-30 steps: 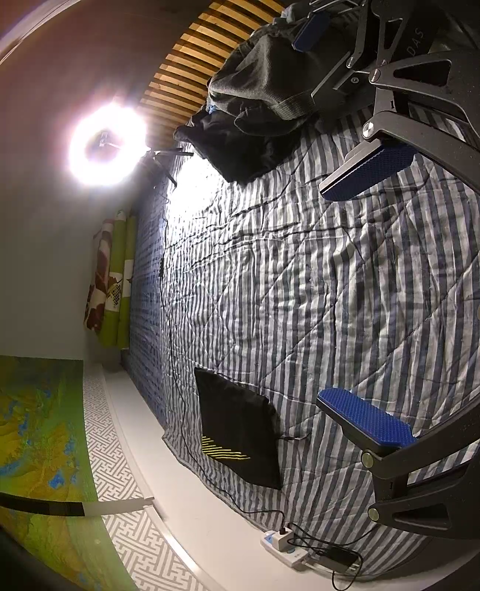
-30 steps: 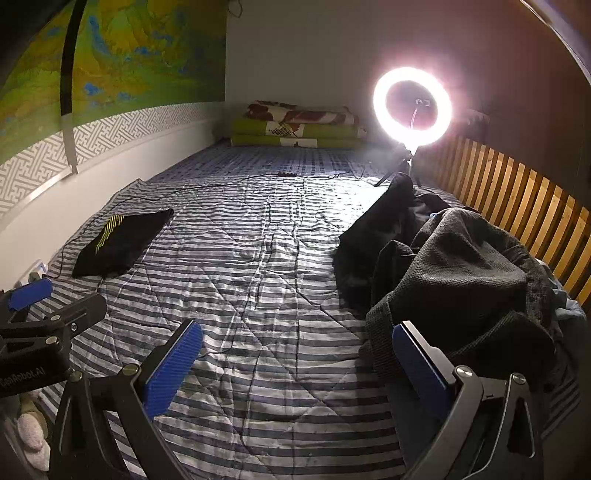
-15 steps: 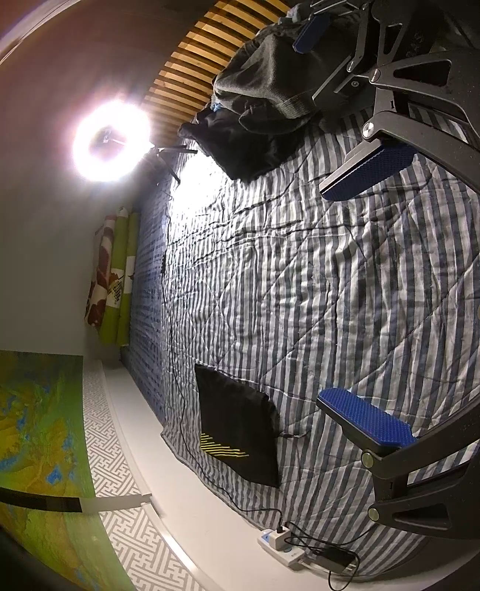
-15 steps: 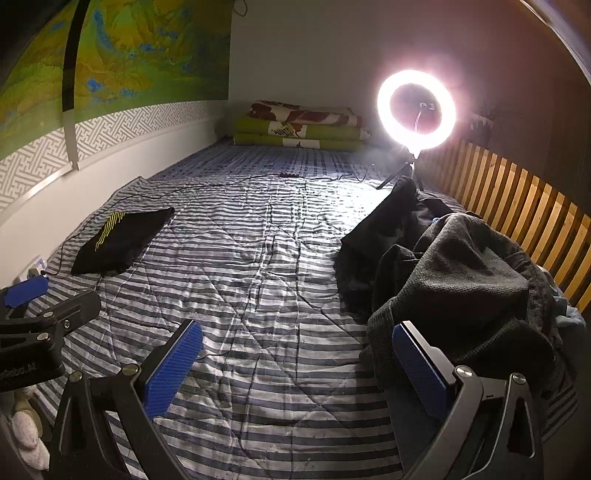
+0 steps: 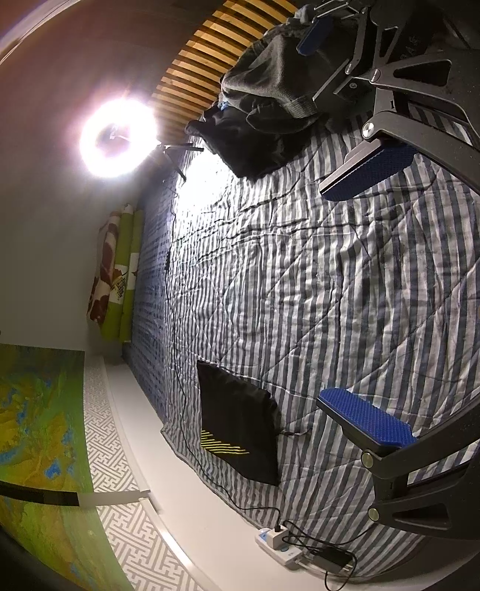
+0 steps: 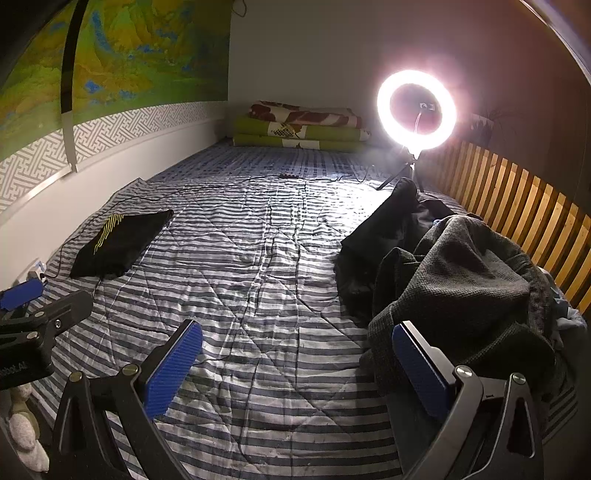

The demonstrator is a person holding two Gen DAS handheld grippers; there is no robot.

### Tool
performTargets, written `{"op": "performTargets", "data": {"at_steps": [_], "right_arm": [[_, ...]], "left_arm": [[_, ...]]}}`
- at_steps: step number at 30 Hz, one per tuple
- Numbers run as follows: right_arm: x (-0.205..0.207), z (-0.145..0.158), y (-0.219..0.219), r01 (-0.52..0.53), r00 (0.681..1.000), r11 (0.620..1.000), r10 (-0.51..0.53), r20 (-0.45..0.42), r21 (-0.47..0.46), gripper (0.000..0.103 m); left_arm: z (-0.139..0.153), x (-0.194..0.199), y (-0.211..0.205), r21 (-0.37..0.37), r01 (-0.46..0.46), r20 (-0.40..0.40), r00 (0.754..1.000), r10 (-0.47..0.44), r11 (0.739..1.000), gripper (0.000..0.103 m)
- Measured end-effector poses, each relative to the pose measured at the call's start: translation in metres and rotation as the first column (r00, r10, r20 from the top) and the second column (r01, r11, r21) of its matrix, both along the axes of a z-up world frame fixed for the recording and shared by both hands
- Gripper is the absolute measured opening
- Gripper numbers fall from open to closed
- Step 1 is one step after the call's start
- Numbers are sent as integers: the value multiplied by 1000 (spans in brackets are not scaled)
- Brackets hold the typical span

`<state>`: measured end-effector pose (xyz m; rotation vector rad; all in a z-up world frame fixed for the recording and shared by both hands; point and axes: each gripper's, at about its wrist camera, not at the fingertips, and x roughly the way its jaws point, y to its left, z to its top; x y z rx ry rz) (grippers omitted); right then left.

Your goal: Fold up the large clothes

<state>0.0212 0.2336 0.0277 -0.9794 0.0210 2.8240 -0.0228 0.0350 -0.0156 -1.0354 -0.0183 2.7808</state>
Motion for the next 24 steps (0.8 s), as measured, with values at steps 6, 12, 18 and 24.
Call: {"op": "performTargets", "data": {"at_steps": [6, 12, 18, 24], "right_arm": [[-1, 1, 1, -2, 1000, 1000, 2, -5, 1, 102], [-1, 1, 2, -4, 1000, 1000, 4, -4, 0, 102], [-4, 2, 4, -25, 1000, 999, 25, -9, 23, 102], [-25, 8, 60, 26, 1000, 999, -27, 8, 46, 101]], "left_arm": [[0, 1, 3, -13, 4, -6, 1000, -4, 1000, 102], [0, 2, 4, -13, 5, -6, 1000, -5, 1000, 102], [0, 2, 3, -14, 5, -5, 1000, -5, 1000, 102], [-2, 4, 3, -16, 13, -1, 1000, -13, 1000, 102]]}}
